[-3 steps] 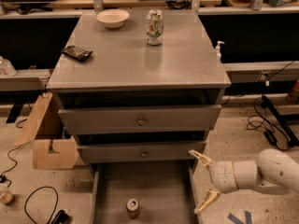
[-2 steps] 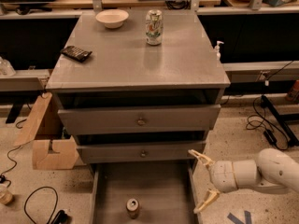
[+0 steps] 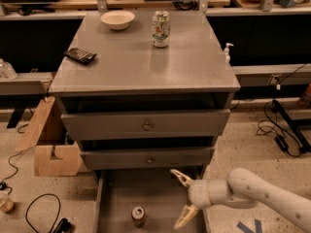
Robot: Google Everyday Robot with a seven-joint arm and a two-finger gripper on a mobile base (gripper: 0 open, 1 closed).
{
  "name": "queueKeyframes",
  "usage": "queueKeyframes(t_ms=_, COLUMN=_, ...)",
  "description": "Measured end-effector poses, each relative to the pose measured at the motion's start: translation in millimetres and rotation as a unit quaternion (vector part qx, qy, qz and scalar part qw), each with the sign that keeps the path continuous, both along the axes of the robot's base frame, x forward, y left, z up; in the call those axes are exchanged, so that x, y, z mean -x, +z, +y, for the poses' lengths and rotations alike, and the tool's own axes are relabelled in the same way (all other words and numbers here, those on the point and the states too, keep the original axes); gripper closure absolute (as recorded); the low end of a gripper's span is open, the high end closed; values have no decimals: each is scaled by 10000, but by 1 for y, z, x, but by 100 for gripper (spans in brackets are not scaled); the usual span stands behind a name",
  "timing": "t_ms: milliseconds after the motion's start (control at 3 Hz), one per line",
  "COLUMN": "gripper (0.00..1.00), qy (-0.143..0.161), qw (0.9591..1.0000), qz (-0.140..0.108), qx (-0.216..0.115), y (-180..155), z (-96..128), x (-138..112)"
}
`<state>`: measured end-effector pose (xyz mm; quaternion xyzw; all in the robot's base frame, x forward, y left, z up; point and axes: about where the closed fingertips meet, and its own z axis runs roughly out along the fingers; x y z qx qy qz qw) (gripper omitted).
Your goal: Pick orange can from bottom drawer and place on counter
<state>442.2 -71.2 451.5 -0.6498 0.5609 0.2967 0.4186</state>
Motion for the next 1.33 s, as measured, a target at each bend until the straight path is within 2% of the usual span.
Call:
queueKeyframes(t_ms=667, gripper=0, qy=179, qw=9989, qz=377, qx=-220, y=-94, z=88, x=-22)
queueKeyframes(t_ms=1000, gripper=0, qy=179, qw=9989, qz=377, qx=-220, y=-94, z=88, x=-22)
queueKeyframes(t_ms=1333, gripper=0, qy=273, qw=9986, qz=428, qx=-177, y=-115, z=108, x=-27)
